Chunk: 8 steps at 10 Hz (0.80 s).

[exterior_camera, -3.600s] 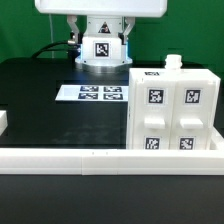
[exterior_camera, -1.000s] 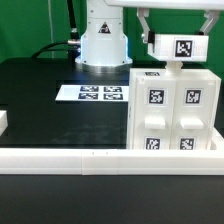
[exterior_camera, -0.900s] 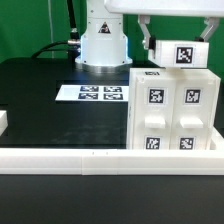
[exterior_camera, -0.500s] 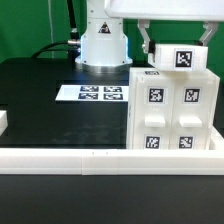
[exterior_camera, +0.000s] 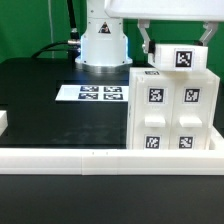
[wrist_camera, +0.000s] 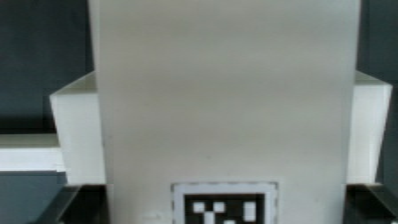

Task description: Assemble cabinet

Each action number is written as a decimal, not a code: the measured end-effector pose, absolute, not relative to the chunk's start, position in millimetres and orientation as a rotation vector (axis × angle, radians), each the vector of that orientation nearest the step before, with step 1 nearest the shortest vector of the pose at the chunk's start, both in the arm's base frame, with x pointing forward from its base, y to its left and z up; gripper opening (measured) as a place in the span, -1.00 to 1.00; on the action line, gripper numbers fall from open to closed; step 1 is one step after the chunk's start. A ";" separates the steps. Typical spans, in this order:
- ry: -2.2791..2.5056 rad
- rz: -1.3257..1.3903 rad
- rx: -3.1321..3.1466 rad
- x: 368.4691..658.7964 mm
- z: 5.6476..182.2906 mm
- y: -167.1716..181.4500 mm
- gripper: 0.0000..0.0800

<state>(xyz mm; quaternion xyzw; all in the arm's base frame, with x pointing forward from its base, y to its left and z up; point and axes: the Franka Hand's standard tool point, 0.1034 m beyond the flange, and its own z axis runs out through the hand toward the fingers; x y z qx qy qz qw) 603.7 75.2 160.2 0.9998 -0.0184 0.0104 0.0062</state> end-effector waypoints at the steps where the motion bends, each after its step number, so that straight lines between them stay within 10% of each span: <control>1: -0.080 0.033 3.128 603.7 160.2 75.2 0.40; 8: -0.985 0.046 2.996 603.9 160.0 76.9 0.40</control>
Offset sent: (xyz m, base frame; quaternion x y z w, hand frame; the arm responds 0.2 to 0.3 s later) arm 0.0000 0.0000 0.0000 0.0000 0.0000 0.1938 0.9810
